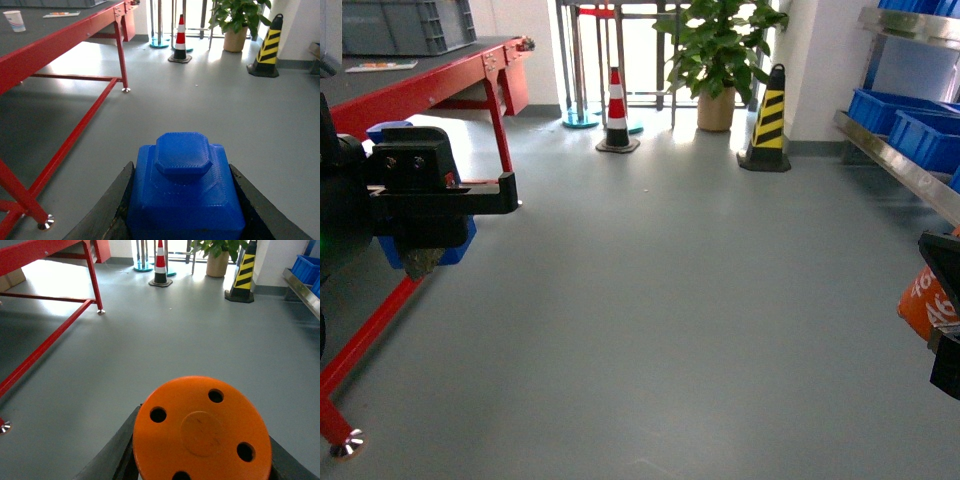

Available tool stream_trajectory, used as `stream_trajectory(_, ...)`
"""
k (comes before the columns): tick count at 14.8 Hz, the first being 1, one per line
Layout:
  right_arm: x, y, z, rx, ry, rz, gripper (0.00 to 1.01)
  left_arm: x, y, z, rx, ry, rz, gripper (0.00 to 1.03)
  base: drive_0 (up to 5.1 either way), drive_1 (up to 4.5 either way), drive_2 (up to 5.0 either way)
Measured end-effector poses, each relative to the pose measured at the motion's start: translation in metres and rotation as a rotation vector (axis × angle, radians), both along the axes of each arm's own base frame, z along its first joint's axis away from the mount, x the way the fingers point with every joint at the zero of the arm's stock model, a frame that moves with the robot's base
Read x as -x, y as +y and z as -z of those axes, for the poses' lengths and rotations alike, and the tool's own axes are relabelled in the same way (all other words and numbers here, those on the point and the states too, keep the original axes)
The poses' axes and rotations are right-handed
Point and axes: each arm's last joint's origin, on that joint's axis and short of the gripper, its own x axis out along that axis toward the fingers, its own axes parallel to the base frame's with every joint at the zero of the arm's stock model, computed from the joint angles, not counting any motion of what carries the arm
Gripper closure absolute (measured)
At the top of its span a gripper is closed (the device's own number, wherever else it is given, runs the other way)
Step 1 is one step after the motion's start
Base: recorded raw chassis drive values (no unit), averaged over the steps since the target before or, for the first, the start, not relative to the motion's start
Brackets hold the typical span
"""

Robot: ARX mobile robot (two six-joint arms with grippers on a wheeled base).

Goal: Sort blue parts and orange caps into right shelf containers

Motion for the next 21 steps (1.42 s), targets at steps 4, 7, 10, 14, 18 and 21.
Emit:
stream_trajectory(4,0.0,0.0,0.0,0.0,0.0,0.0,0.57,0.0002,-0.0001,0.0004,-0.002,0.004,0.001,0.63,-0.2,3.88,-4.3)
stream_trajectory(7,0.0,0.0,0.0,0.0,0.0,0.0,0.57,0.0001,-0.0002,0.0001,-0.001,0.001,0.001,0.63,-0.1,1.29,-1.4)
stream_trajectory(10,0.0,0.0,0.0,0.0,0.0,0.0,0.57,0.0001,-0.0002,0.0,0.0,0.001,0.001,0.63,0.0,0.0,0.0)
stream_trajectory(14,0.0,-0.0001,0.0006,0.002,0.004,0.001,0.57,0.0001,-0.0001,0.0009,-0.003,0.007,0.002,0.63,0.0,-2.06,2.1)
stream_trajectory(18,0.0,-0.0001,0.0,0.001,0.0,0.002,0.57,-0.0001,0.0003,0.0006,-0.002,0.006,0.0,0.63,0.0,-4.18,4.2)
stream_trajectory(21,0.0,0.0,-0.0001,0.0,-0.002,0.001,0.57,0.0,-0.0001,0.0,0.0,0.0,0.0,0.63,-0.1,-4.23,4.1)
